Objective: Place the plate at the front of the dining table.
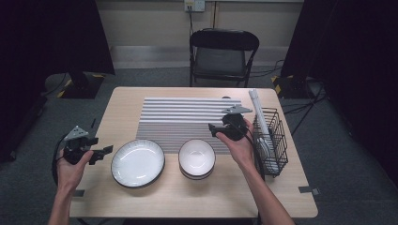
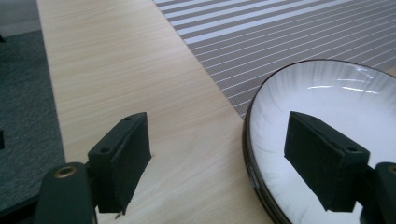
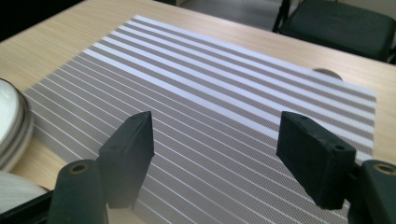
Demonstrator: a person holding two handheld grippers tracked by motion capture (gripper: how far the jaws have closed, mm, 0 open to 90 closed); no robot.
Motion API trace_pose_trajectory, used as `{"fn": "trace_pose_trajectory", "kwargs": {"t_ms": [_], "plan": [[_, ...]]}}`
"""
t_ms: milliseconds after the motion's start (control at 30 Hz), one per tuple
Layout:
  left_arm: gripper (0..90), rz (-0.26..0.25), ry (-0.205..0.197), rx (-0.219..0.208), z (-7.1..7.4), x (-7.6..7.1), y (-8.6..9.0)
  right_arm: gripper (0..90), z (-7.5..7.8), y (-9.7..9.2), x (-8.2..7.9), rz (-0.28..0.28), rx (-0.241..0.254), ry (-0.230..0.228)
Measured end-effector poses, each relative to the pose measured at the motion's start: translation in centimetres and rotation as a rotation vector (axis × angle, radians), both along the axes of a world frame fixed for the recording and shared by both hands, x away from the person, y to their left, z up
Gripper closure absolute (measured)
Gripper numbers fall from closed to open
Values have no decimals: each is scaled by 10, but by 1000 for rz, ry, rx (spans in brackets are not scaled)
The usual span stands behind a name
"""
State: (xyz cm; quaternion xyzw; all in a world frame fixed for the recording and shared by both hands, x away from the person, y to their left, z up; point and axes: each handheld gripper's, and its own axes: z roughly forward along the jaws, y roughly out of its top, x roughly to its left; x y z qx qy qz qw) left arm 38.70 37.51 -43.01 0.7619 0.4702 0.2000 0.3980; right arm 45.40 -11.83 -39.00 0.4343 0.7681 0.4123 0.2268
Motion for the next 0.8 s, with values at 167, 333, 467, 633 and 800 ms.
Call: {"fn": "trace_pose_trajectory", "kwargs": {"t_ms": [167, 333, 467, 633, 800], "plan": [[243, -34, -5, -10, 3, -2, -4, 279, 9, 16, -3, 47, 23, -20], [258, -53, -11, 1, 3, -3, -6, 293, 17, 29, -4, 86, 37, -32], [258, -64, -9, -8, 1, -3, -7, 326, 25, 41, -3, 132, 62, -43], [265, -52, -26, -75, 1, -2, -3, 324, 28, 58, -3, 180, 67, -49], [264, -62, -17, -100, 2, 0, -2, 350, 26, 72, 0, 235, 68, -24]]}}
